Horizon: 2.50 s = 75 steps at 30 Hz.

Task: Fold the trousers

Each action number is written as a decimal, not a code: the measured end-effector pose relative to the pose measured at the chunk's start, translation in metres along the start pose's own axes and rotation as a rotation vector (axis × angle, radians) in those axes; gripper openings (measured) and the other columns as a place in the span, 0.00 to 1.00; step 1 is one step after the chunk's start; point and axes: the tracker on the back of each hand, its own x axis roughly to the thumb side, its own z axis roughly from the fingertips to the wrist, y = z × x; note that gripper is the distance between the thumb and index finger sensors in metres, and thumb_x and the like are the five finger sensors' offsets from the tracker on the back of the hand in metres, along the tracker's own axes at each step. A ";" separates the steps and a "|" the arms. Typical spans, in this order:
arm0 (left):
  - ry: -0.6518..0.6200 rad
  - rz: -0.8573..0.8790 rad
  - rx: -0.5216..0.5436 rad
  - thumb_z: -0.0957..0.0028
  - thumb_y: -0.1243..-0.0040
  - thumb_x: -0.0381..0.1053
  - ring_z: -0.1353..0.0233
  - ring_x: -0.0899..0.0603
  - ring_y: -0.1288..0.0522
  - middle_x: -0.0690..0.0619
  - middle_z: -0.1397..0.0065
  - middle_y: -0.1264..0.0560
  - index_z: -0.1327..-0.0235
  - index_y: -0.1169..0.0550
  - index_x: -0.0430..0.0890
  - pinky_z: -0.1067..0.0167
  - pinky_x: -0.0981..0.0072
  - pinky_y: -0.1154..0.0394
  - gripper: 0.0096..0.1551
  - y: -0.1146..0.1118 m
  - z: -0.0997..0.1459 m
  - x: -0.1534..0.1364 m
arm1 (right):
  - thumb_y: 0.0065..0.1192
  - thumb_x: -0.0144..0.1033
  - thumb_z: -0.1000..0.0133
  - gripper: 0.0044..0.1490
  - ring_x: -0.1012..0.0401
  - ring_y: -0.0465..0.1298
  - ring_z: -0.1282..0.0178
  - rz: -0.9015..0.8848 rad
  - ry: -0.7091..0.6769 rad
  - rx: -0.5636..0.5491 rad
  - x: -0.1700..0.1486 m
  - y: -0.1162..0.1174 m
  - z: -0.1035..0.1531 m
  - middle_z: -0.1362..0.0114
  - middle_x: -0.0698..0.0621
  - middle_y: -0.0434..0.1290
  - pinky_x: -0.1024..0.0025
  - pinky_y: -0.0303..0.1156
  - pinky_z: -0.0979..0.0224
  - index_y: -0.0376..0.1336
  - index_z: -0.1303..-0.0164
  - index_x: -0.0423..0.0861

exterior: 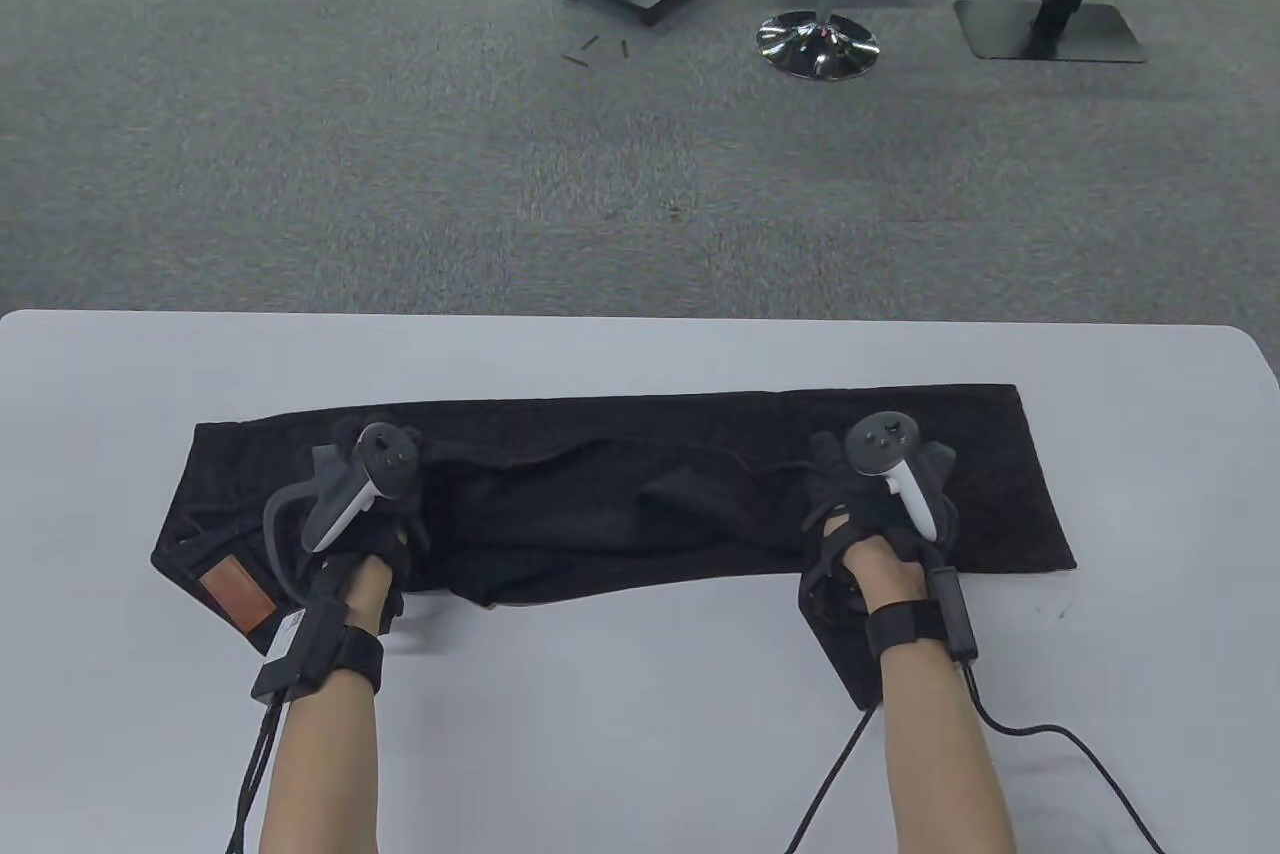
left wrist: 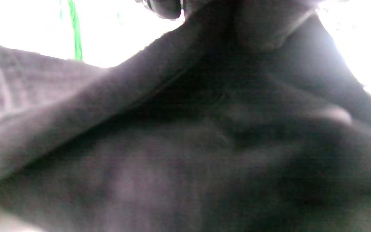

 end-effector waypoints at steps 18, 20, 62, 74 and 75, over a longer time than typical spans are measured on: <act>0.038 0.051 -0.169 0.40 0.47 0.62 0.11 0.43 0.45 0.58 0.14 0.44 0.17 0.44 0.62 0.21 0.34 0.50 0.38 -0.042 0.013 -0.012 | 0.54 0.53 0.44 0.34 0.52 0.50 0.14 0.163 0.032 0.061 -0.018 0.028 0.017 0.17 0.52 0.52 0.37 0.45 0.19 0.52 0.26 0.62; 0.029 0.042 -0.150 0.40 0.47 0.62 0.11 0.43 0.45 0.58 0.14 0.44 0.17 0.43 0.62 0.21 0.34 0.50 0.37 -0.045 0.027 -0.015 | 0.55 0.53 0.44 0.34 0.52 0.50 0.14 0.162 0.026 0.066 -0.022 0.029 0.029 0.17 0.52 0.53 0.37 0.45 0.19 0.52 0.26 0.62; 0.139 -0.054 -0.060 0.41 0.43 0.61 0.17 0.43 0.28 0.59 0.21 0.27 0.25 0.26 0.59 0.22 0.39 0.36 0.29 -0.003 0.057 -0.069 | 0.62 0.52 0.45 0.36 0.45 0.63 0.20 -0.107 0.068 0.045 -0.075 -0.066 0.052 0.22 0.48 0.67 0.37 0.51 0.20 0.59 0.27 0.53; 0.053 -0.055 -0.098 0.41 0.42 0.63 0.14 0.42 0.34 0.60 0.16 0.34 0.19 0.34 0.60 0.21 0.38 0.39 0.35 0.001 0.061 -0.034 | 0.64 0.48 0.44 0.46 0.44 0.40 0.14 0.046 0.175 0.250 -0.111 -0.020 0.051 0.13 0.55 0.43 0.36 0.36 0.18 0.42 0.22 0.60; 0.049 -0.066 -0.116 0.41 0.42 0.63 0.14 0.42 0.34 0.60 0.16 0.35 0.19 0.35 0.60 0.21 0.38 0.39 0.35 0.000 0.061 -0.030 | 0.65 0.48 0.45 0.46 0.44 0.43 0.14 0.104 0.167 0.215 -0.106 -0.018 0.052 0.14 0.54 0.44 0.37 0.37 0.17 0.43 0.22 0.59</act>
